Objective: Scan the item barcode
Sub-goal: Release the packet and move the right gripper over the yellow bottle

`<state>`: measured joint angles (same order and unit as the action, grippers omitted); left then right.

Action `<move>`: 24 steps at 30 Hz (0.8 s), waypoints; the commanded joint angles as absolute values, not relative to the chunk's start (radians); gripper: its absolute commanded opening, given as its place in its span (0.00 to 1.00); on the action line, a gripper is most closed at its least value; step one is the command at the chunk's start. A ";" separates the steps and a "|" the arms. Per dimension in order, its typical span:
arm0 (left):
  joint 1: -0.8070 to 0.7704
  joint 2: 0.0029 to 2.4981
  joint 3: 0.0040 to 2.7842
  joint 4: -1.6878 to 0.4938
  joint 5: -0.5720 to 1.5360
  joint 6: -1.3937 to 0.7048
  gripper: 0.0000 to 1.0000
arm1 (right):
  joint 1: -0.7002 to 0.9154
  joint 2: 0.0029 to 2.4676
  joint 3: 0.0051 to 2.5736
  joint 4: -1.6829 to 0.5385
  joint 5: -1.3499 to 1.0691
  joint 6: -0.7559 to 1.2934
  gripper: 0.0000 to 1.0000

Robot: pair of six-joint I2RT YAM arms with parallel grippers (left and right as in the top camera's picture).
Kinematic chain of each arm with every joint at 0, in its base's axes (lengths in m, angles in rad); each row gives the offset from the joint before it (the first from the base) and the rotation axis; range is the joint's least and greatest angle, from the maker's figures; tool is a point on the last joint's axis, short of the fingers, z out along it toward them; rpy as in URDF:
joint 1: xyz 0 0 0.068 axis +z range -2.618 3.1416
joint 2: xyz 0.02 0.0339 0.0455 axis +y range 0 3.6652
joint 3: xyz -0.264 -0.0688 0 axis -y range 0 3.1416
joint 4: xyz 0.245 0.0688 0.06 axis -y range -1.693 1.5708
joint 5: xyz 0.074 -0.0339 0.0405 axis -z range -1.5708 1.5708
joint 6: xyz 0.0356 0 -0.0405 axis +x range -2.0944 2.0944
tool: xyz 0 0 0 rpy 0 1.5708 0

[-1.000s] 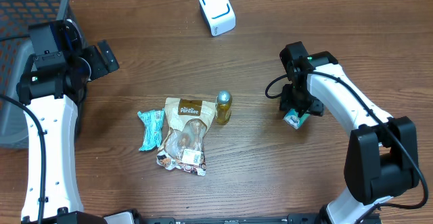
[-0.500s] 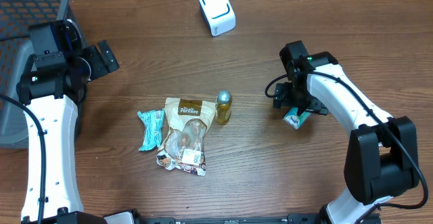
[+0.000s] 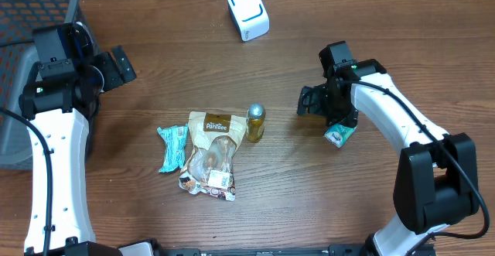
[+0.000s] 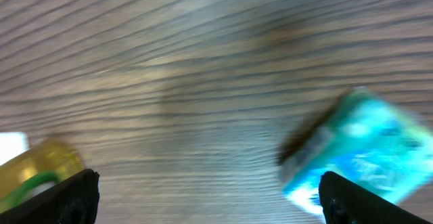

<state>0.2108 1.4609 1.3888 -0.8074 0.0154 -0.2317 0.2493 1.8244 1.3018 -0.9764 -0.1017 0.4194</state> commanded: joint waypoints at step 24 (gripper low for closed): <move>0.209 1.455 1.411 -0.807 0.016 -0.213 0.99 | 0.398 1.803 1.466 -0.920 -0.157 0.513 0.71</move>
